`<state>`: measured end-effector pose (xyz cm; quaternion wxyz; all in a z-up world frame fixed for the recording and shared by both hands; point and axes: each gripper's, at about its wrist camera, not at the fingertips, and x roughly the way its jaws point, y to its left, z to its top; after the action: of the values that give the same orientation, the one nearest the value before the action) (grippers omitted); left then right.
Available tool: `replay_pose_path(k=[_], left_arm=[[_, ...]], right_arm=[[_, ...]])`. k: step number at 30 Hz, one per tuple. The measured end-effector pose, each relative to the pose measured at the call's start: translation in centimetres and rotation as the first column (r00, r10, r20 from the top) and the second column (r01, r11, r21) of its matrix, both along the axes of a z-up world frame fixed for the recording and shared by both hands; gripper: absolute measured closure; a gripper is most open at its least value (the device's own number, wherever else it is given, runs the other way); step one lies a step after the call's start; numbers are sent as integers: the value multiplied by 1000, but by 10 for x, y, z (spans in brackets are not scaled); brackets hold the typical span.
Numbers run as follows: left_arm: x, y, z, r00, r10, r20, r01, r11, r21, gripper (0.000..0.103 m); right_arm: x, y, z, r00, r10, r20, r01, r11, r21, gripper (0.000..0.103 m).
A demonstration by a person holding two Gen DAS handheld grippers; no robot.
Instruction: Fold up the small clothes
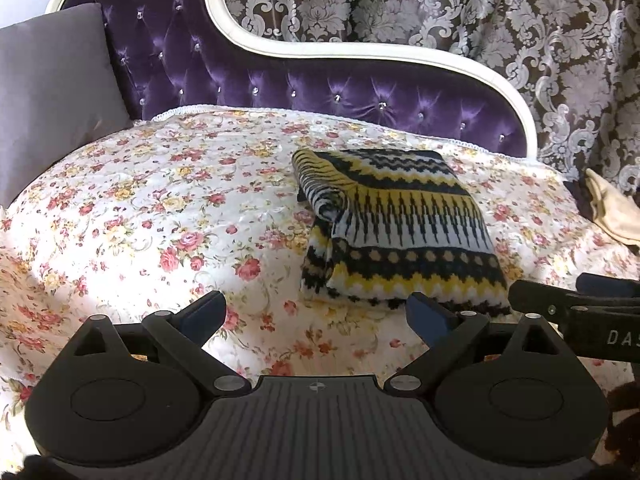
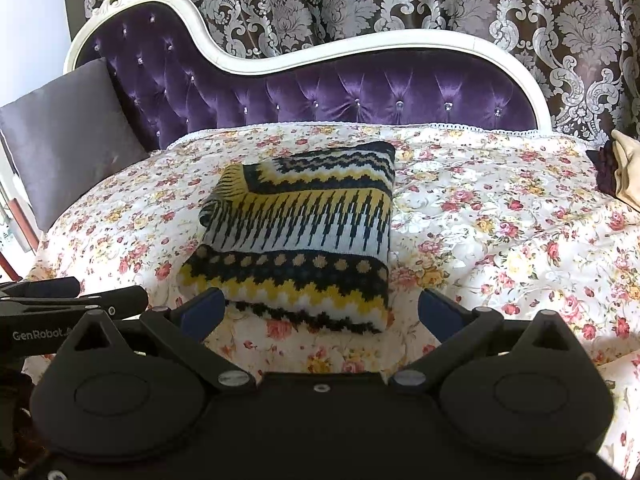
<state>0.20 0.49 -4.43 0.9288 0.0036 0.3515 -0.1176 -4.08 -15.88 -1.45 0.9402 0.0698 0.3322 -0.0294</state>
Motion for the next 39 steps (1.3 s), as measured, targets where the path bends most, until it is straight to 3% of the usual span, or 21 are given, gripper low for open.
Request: replay_pose_path(k=[19, 39], left_arm=[[1, -10, 0, 998, 3, -64, -1, 1000, 30, 6], [0, -13, 9, 996, 47, -75, -44, 998, 36, 6]], right_arm=[[-1, 3, 4, 1000, 3, -12, -3, 1000, -24, 1], [2, 9, 9, 999, -20, -32, 17, 996, -83, 1]])
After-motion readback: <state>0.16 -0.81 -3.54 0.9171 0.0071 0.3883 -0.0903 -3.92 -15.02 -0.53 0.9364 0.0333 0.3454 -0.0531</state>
